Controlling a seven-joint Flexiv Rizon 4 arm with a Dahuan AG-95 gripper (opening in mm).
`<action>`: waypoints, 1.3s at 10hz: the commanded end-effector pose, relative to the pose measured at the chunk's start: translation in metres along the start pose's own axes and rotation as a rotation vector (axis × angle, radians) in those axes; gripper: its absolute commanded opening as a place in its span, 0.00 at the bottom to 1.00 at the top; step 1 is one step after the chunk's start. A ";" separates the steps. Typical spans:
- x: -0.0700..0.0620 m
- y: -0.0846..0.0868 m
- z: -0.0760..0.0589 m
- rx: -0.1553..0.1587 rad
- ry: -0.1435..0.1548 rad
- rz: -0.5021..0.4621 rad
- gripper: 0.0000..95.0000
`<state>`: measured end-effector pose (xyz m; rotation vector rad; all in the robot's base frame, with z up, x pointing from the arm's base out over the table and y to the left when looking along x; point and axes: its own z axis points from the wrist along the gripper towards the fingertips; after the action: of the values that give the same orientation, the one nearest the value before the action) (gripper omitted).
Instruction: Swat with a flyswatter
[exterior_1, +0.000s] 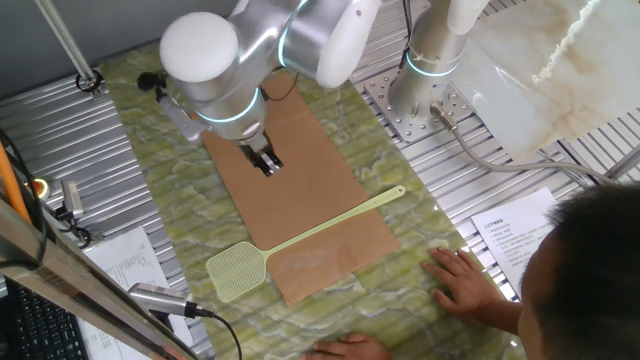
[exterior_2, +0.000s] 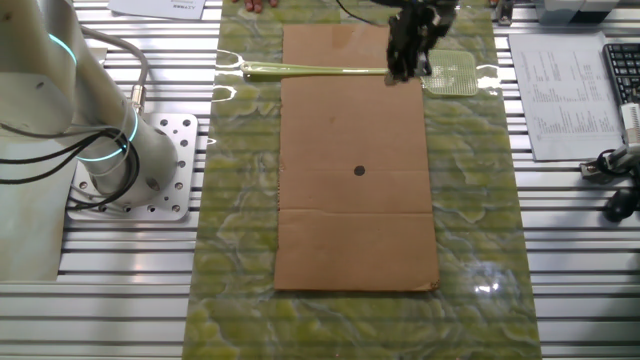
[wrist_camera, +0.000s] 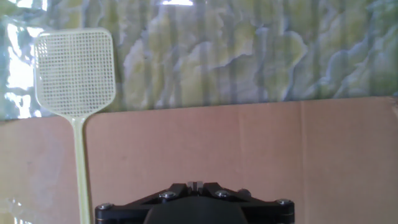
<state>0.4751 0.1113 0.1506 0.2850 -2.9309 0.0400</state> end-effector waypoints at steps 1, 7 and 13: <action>-0.003 0.038 0.010 -0.057 -0.044 0.136 0.00; 0.001 0.060 0.026 -0.064 -0.034 0.168 0.00; -0.004 0.048 0.027 -0.070 -0.099 0.132 0.00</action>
<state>0.4615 0.1607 0.1229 0.0819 -3.0384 0.0632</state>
